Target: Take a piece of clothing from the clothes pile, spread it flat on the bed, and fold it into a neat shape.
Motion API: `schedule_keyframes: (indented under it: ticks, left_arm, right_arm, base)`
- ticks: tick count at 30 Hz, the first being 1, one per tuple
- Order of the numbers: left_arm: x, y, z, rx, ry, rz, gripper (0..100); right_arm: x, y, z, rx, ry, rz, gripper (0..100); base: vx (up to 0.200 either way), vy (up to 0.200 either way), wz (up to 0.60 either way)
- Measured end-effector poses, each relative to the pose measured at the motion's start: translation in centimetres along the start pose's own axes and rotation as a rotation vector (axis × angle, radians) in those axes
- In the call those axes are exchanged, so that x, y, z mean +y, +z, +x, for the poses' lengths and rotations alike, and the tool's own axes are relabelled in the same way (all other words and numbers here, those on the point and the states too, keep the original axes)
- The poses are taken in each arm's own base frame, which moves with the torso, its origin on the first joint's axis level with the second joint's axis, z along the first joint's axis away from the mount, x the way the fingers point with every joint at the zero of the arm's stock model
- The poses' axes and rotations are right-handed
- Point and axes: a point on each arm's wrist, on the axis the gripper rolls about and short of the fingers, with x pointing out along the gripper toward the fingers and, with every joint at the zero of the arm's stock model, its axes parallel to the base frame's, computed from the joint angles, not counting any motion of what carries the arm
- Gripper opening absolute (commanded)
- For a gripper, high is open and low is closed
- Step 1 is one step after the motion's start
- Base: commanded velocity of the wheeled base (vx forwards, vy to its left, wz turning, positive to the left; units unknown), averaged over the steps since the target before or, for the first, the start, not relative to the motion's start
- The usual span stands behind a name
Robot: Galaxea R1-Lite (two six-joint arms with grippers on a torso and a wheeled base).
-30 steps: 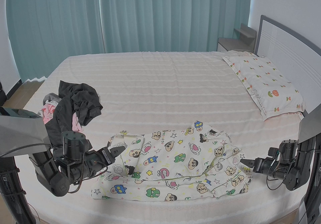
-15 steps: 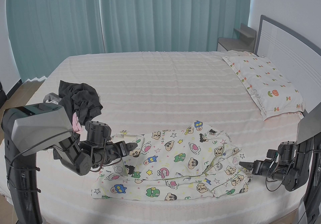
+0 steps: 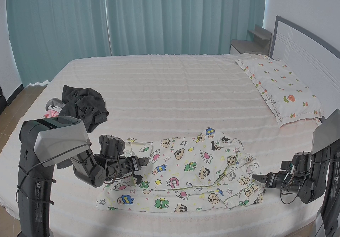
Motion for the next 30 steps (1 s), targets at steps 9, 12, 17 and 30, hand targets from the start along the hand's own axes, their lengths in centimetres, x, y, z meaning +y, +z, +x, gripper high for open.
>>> schedule_keyframes:
  ticks: [9, 12, 17, 30]
  left_arm:
    - [-0.1, -0.2, 1.1, -0.008, 0.014, -0.001, 0]
    - [0.0, -0.3, 1.2, -0.022, 0.043, -0.003, 0]
    - [0.2, -0.3, 1.2, -0.048, 0.079, -0.051, 0]
    - [1.0, 1.9, -0.1, -0.151, 0.108, -0.092, 0]
  right_arm:
    - [0.0, 0.0, 0.0, 0.001, 0.0, 0.0, 100]
    - [0.0, 0.0, 0.0, 0.001, 0.0, 0.0, 100]
    - [0.0, 0.0, 0.0, 0.001, 0.0, 0.0, 100]
    - [0.0, -0.1, 0.0, 0.004, -0.001, 0.001, 100]
  base:
    - [0.0, 0.0, 0.0]
    - [0.0, 0.0, 0.0]
    - [0.0, 0.0, 0.0]
    - [0.0, 0.0, 0.0]
